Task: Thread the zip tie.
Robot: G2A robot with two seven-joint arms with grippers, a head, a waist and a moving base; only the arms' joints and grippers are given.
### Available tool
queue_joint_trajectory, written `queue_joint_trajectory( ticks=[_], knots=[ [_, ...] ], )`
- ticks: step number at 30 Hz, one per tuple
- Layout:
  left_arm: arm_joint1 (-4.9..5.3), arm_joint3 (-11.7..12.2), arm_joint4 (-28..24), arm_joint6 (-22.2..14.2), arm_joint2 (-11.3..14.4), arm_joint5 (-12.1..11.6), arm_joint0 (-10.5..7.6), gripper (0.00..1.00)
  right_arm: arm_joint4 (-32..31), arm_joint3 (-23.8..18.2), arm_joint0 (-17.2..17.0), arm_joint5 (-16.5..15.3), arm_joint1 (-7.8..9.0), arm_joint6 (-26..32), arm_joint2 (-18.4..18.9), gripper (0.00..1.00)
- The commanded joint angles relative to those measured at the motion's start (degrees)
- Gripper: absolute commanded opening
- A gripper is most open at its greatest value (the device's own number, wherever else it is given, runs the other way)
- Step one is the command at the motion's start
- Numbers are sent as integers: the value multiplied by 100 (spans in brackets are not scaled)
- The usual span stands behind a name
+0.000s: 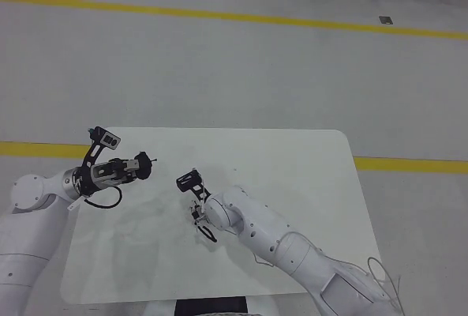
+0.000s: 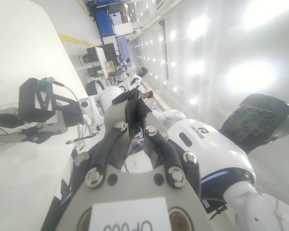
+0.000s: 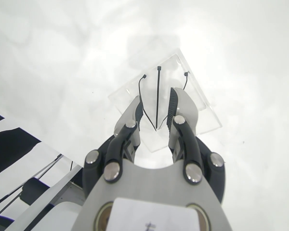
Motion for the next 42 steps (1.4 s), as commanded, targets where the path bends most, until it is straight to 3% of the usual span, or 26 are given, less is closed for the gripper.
queue_joint_trajectory(
  ticks=[1, 26, 30, 33, 42],
  knots=[
    [0, 0, 0, 0, 0, 0, 0, 0, 0, 81, 24, -17, -33, -10, -25, 24],
    [0, 0, 0, 0, 0, 0, 0, 0, -273, 606, 142, 2, -353, 98, -154, 19],
    [0, 0, 0, 0, 0, 0, 0, 0, -327, 649, 130, 11, -385, 115, -145, 15],
    [0, 0, 0, 0, 0, 0, 0, 0, -363, 668, 119, 15, -405, 130, -128, 0],
    [0, 0, 0, 0, 0, 0, 0, 0, -576, 425, 32, 91, -401, 241, 4, 0]
  ],
)
